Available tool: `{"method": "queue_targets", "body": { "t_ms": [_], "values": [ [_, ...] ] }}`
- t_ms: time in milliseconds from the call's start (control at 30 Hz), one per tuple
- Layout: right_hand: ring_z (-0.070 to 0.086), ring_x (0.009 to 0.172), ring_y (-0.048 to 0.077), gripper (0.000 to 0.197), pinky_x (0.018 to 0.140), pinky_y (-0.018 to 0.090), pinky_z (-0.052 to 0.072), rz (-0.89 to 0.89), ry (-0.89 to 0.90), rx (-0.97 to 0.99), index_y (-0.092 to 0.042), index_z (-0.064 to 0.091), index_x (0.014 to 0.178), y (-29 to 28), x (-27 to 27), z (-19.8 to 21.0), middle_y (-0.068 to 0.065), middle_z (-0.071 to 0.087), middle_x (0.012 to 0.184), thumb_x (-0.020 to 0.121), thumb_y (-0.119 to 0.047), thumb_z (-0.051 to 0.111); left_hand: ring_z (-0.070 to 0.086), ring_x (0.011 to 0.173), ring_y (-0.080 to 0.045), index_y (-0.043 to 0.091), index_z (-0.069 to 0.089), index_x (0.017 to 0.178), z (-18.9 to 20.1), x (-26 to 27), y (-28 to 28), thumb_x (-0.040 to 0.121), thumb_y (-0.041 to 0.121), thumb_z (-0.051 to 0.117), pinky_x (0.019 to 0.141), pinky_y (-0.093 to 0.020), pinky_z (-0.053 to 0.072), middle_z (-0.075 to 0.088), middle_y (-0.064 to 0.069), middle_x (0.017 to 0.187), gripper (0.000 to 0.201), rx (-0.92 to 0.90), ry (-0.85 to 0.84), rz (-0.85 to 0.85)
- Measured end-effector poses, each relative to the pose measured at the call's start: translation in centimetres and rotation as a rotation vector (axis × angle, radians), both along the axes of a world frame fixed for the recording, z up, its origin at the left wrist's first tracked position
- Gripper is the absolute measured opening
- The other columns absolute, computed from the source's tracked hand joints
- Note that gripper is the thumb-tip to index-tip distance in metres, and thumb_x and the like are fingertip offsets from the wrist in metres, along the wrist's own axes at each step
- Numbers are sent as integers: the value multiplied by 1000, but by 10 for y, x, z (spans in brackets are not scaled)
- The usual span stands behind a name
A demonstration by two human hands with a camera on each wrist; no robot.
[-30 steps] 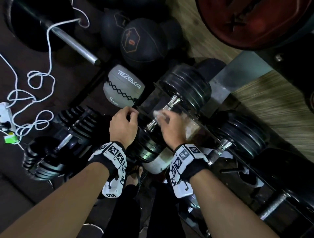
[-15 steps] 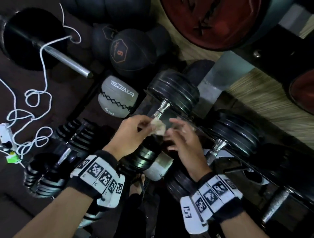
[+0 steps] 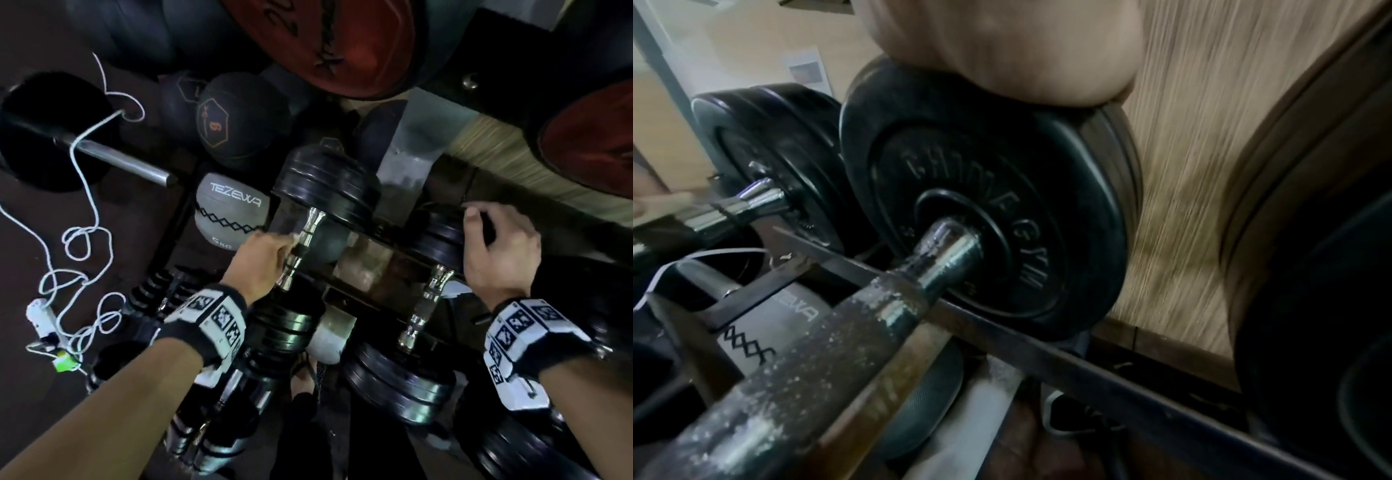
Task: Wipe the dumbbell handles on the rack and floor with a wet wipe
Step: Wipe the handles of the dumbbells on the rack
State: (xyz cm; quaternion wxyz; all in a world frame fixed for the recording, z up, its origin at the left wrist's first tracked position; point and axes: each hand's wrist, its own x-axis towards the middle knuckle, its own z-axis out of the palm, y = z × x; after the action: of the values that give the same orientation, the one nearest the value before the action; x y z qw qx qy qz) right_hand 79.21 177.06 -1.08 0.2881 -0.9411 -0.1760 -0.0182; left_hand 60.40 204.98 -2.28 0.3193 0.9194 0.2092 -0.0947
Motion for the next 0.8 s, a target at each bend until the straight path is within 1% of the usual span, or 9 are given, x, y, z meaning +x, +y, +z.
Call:
{"method": "queue_targets", "body": {
  "t_ms": [67,133,233,333,433,533,600,700,800],
  "values": [
    [60,105,40,41,97,56,44,-4,18,-10,-17,70,110,0,-1,1,10,69,110,100,-43,40,50,53,-10,27,54,59,-1,-19,6,100,19,56,58,-31,45,53,8,56,42,-46,86,-66],
    [60,104,38,39,96,53,43,-12,13,-14,-18,70,110,1,-2,1,8,69,109,99,-41,40,42,50,-3,32,44,54,0,-25,13,99,20,59,56,-27,40,47,11,52,49,-110,149,-89],
    [60,102,36,36,95,51,44,-19,3,2,-19,71,109,-1,0,0,6,69,106,99,-38,42,55,60,-11,25,66,68,3,7,16,100,28,58,63,-29,46,62,7,64,33,-201,79,69],
    [61,97,36,34,91,50,45,-16,-27,12,-18,72,108,-3,1,-2,7,70,103,98,-34,44,66,76,-20,9,75,107,7,54,11,100,18,57,73,-28,53,70,0,88,21,-156,87,173],
    [61,96,38,35,91,50,45,-19,-29,6,-18,72,108,-3,2,-3,8,70,103,98,-33,43,57,65,-13,4,75,105,11,53,7,99,5,54,61,-14,43,69,-6,86,22,-113,94,113],
    [60,98,38,36,93,49,44,-39,-21,5,-18,73,109,0,1,-1,8,70,103,98,-34,43,54,64,-19,6,65,74,5,9,13,96,0,52,66,-28,44,65,-14,74,26,-163,201,13],
    [60,98,38,37,93,50,44,-47,-22,5,-17,73,109,0,0,-1,8,70,103,98,-35,42,52,61,-17,1,61,71,1,-12,17,93,-1,55,66,-29,45,64,-13,70,23,-178,312,-41],
    [60,99,38,38,94,50,44,-46,-19,3,-17,73,109,0,1,-2,8,70,103,97,-35,42,55,64,-11,0,69,81,1,-2,22,95,2,58,65,-14,43,63,-3,70,18,-186,328,-74],
    [59,100,38,39,94,49,45,-40,-24,-2,-17,73,109,-1,1,-1,8,70,103,97,-35,41,68,86,-23,-7,68,112,6,33,21,99,7,55,86,-27,51,65,0,85,22,-249,208,54]
  ]
}}
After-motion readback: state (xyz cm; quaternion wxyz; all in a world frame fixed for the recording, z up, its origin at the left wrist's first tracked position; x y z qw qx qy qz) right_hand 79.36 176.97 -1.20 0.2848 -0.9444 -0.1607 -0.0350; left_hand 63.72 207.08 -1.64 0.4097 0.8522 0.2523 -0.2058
